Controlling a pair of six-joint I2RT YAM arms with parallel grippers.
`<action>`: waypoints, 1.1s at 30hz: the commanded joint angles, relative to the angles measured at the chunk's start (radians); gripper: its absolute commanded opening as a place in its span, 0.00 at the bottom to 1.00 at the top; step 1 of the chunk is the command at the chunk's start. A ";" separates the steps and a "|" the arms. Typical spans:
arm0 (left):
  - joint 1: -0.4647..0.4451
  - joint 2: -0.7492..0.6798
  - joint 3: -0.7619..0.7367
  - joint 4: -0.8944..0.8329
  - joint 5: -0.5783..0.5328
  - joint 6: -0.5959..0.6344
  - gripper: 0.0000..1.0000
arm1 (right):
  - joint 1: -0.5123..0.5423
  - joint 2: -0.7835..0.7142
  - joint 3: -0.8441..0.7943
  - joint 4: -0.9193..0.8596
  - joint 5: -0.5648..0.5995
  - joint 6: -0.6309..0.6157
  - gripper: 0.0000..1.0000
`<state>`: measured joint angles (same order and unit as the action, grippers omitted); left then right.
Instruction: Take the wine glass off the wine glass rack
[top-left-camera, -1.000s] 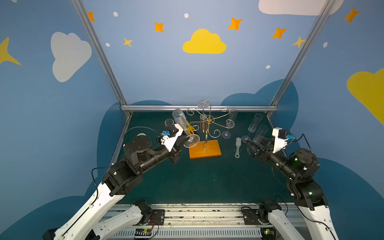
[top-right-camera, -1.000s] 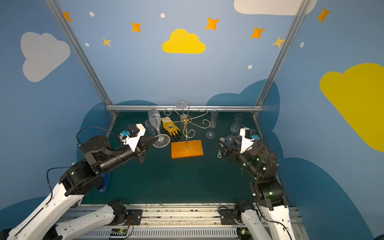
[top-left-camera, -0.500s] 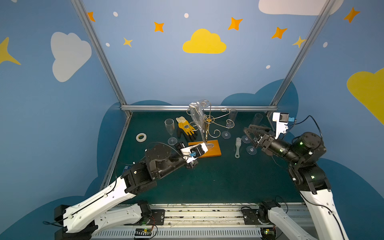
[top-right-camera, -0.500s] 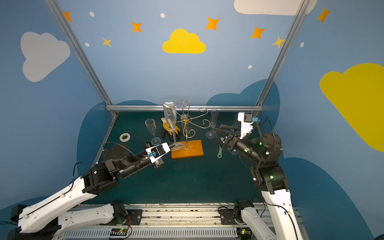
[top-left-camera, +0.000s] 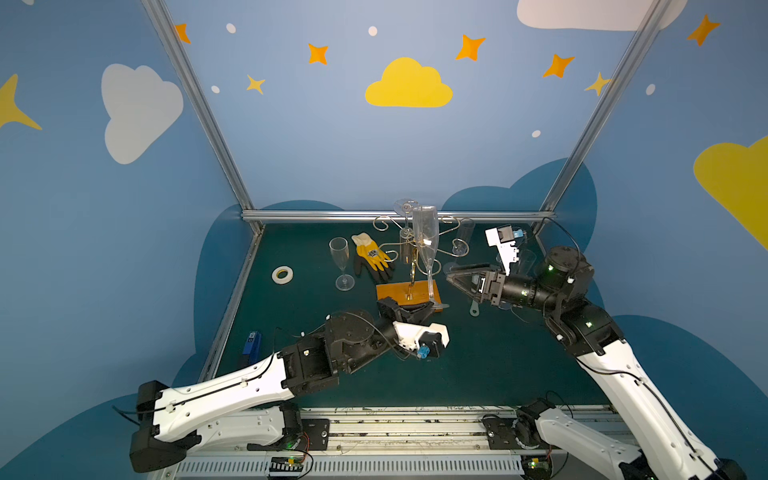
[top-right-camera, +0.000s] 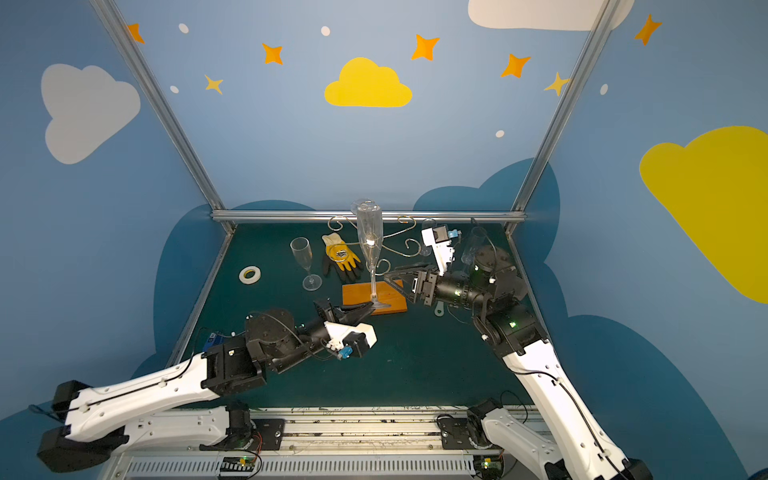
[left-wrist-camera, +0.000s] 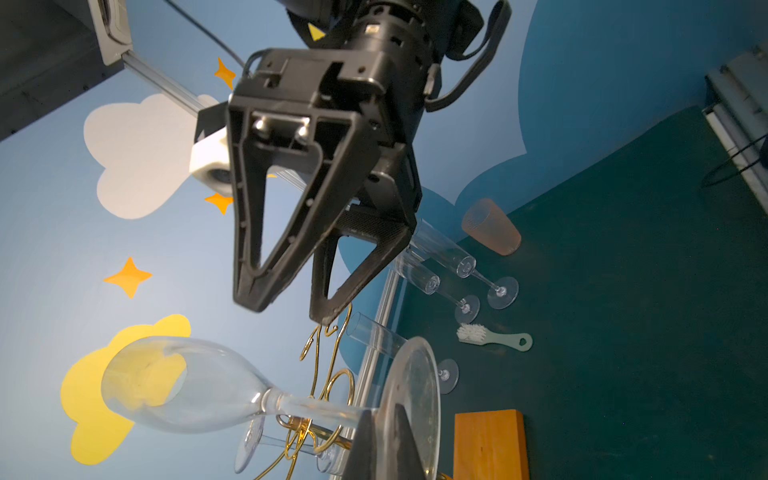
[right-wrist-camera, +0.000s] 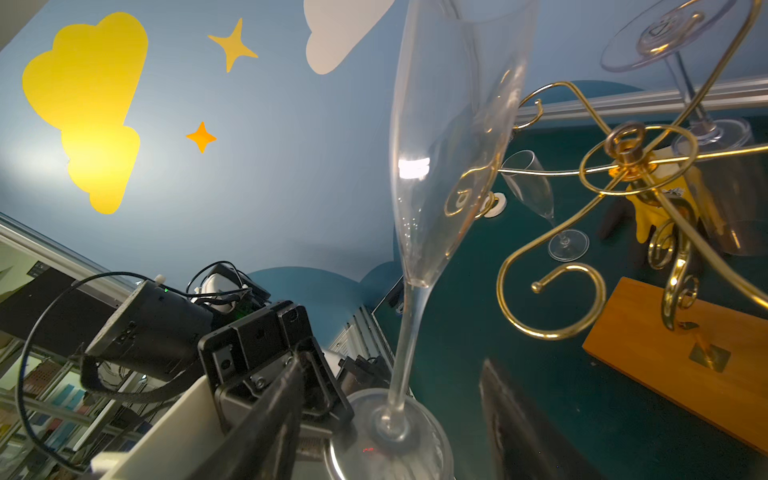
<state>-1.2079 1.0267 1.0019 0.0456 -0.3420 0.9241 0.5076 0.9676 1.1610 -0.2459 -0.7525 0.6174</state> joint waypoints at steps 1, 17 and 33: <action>-0.008 0.000 -0.004 0.113 -0.041 0.094 0.03 | 0.031 0.012 -0.003 0.013 0.006 -0.002 0.65; -0.040 0.038 -0.031 0.136 -0.075 0.218 0.03 | 0.099 0.072 -0.020 0.013 0.056 -0.018 0.38; -0.042 0.029 -0.056 0.160 -0.070 0.215 0.33 | 0.120 0.074 -0.031 0.039 0.074 -0.040 0.00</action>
<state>-1.2480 1.0687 0.9546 0.1516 -0.4118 1.1450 0.6186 1.0447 1.1381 -0.2371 -0.6735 0.5884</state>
